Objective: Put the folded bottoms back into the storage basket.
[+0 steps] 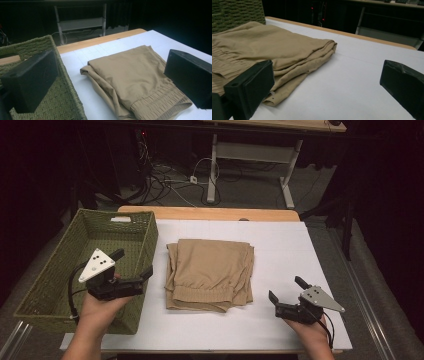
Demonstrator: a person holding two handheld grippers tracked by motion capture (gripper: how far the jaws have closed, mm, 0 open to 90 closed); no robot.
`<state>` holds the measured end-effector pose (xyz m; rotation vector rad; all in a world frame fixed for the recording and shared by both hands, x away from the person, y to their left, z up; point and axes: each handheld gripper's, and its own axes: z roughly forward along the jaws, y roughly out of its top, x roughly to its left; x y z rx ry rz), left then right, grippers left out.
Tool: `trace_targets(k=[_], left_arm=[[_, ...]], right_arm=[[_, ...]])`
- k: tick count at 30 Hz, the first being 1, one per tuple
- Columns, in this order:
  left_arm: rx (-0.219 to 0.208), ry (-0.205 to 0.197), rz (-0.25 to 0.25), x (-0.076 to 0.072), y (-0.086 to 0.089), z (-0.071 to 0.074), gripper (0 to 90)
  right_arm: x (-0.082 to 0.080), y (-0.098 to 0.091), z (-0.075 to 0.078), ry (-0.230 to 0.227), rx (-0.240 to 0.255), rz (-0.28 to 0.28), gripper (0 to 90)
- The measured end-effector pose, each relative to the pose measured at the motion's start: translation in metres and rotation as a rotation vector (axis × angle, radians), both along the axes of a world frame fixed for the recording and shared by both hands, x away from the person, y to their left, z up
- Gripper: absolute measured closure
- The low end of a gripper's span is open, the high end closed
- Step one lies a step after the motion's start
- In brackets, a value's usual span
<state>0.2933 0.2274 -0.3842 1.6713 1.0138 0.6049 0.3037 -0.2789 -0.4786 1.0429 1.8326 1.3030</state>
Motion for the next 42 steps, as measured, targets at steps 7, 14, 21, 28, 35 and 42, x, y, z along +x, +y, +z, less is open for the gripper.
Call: trace_targets(k=[7,14,21,28,35,42], left_arm=[[-0.009,0.004,0.004,-0.001,0.002,0.0,0.0],[-0.007,0.019,-0.002,-0.001,-0.002,0.0,0.0],[-0.007,0.048,-0.032,-0.009,-0.009,0.002,0.0],[0.018,0.04,-0.136,-0.021,-0.038,0.008,0.0],[-0.02,0.089,-0.234,-0.027,-0.089,-0.012,0.0],[0.081,0.216,-0.269,-0.022,-0.123,-0.06,0.0]], right_arm=[[0.002,-0.004,0.0,0.008,0.002,-0.015,0.7],[0.0,-0.002,0.003,-0.004,-0.003,-0.004,1.2],[-0.001,0.003,0.005,0.0,-0.019,0.005,2.2],[-0.002,0.013,0.006,0.033,-0.029,0.038,5.4],[0.005,0.025,0.0,0.097,-0.04,0.1,15.8],[0.012,0.042,-0.006,0.19,-0.047,0.16,36.9]])
